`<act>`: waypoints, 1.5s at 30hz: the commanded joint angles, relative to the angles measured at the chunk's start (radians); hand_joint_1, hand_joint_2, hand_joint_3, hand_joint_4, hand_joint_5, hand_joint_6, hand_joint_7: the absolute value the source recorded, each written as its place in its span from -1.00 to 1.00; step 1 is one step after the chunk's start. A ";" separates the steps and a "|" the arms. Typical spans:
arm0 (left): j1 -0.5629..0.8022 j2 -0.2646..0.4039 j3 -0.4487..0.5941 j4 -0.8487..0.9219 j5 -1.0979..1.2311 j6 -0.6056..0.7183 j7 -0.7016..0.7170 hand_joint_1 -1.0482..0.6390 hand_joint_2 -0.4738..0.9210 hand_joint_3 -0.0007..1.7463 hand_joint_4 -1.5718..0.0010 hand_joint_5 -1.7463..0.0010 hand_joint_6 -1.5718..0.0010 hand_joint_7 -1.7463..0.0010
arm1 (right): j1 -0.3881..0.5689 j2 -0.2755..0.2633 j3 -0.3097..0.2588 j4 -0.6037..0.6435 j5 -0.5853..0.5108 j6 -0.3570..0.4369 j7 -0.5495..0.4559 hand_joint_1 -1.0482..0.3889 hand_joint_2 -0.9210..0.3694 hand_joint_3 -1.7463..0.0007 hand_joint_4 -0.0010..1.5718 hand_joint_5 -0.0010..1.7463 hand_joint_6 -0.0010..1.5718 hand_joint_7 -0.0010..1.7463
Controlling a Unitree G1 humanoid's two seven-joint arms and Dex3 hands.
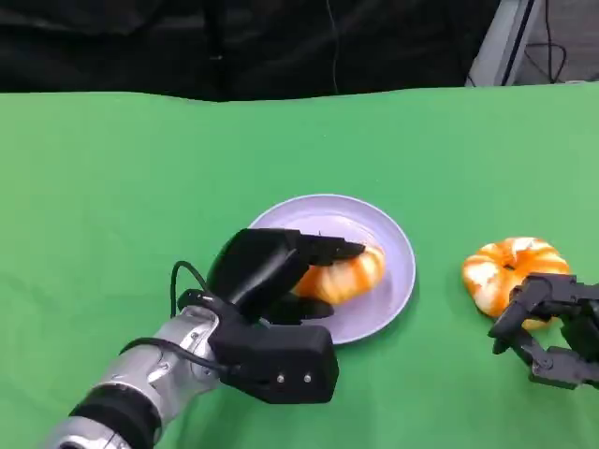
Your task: Grasp the bread from the table and place it into the plate.
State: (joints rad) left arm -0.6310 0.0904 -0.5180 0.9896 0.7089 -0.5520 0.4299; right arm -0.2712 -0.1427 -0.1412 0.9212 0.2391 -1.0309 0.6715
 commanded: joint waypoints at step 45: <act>-0.003 0.031 0.009 -0.065 0.007 0.111 -0.001 -0.70 1.00 -0.63 0.49 1.00 0.54 1.00 | 0.006 -0.011 -0.003 -0.004 0.008 -0.001 -0.008 0.62 -0.59 -0.01 0.10 0.61 0.16 0.15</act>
State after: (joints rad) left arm -0.6315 0.1071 -0.5145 0.9358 0.7244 -0.4449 0.4296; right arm -0.2712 -0.1427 -0.1382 0.9213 0.2390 -1.0309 0.6655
